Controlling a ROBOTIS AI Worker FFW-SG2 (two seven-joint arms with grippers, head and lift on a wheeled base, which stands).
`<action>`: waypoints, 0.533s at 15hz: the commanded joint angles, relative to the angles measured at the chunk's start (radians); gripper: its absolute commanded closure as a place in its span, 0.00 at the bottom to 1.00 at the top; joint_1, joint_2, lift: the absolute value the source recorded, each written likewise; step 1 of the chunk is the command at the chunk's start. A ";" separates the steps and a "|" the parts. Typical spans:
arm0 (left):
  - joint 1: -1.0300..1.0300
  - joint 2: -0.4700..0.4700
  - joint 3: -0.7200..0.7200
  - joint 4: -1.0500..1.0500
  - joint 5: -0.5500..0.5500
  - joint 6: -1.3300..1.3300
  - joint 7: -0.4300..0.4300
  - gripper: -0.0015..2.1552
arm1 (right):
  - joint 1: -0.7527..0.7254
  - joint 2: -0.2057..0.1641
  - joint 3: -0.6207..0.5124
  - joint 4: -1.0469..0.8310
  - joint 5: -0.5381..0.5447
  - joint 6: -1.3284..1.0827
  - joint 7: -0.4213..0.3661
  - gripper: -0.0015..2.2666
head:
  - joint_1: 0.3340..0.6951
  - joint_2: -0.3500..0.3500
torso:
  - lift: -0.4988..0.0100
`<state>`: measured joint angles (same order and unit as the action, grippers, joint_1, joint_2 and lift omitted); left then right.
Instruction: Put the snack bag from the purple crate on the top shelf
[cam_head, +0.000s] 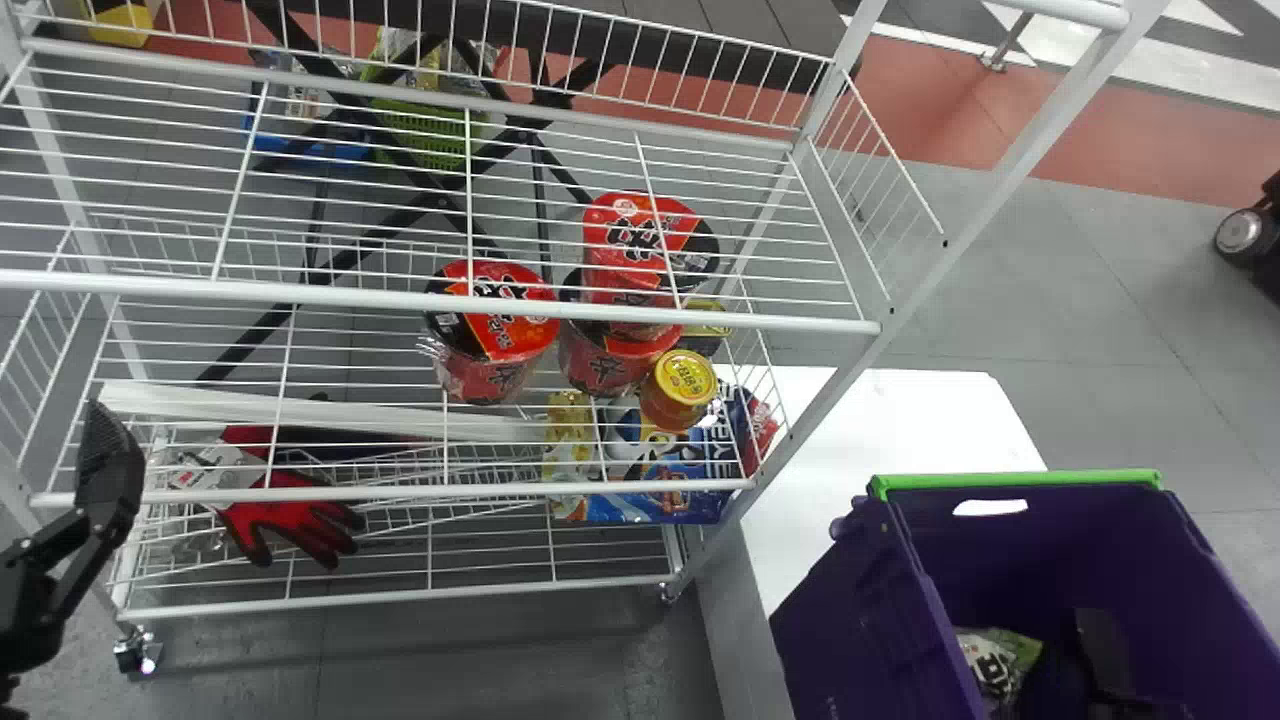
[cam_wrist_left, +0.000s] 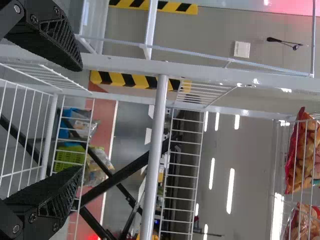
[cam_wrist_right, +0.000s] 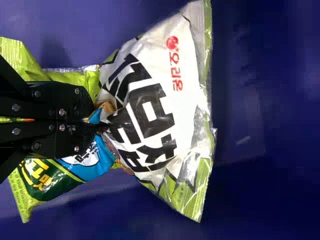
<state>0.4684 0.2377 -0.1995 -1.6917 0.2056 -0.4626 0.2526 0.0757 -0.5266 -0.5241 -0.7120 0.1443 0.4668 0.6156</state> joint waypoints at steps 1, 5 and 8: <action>-0.002 -0.002 0.000 0.001 0.000 0.008 0.001 0.06 | 0.039 0.027 0.012 -0.034 0.024 -0.099 -0.048 1.00 | 1.00 0.00 | 0.12; -0.016 -0.002 -0.006 0.012 0.000 0.029 -0.001 0.06 | 0.041 0.034 0.007 -0.053 -0.008 -0.016 -0.050 0.99 | 1.00 0.00 | 0.15; -0.017 -0.002 -0.006 0.013 0.000 0.032 -0.001 0.06 | 0.038 0.031 0.003 -0.064 -0.008 0.020 -0.050 0.99 | 1.00 0.00 | 0.17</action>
<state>0.4518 0.2362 -0.2060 -1.6787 0.2055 -0.4309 0.2515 0.1158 -0.4937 -0.5180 -0.7712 0.1366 0.4724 0.5659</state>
